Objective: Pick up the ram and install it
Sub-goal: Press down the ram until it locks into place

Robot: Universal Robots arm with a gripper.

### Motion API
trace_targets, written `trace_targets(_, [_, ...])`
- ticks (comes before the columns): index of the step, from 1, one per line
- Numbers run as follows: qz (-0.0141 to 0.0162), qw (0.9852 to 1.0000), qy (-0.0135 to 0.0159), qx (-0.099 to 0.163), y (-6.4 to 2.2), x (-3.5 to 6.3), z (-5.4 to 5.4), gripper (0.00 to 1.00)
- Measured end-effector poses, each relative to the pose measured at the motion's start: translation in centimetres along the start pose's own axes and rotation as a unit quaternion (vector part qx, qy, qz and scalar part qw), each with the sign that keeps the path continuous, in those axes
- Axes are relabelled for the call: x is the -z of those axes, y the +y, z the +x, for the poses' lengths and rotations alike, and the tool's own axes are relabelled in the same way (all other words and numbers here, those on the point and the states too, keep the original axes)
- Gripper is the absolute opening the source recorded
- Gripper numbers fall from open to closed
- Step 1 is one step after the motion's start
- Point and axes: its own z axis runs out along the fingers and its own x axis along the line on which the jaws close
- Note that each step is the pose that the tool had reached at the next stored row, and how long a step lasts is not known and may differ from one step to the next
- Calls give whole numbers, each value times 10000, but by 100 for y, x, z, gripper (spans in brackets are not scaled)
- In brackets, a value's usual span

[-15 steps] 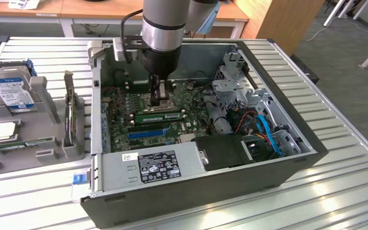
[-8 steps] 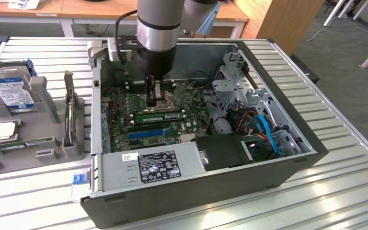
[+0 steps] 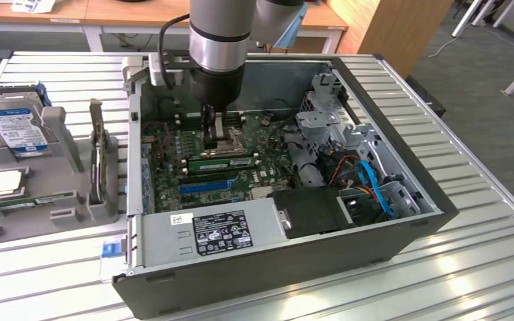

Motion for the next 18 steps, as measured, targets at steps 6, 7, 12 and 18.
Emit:
trace_targets(6, [4, 10000, 0, 0, -1, -46, 2, 10])
trace_targets(7, [5, 10000, 0, 0, -1, -60, 2, 10])
trace_targets(12, [7, 10000, -1, 0, -2, -123, 4, 10])
trace_targets(18, [7, 10000, 0, 0, -3, -185, 7, 10])
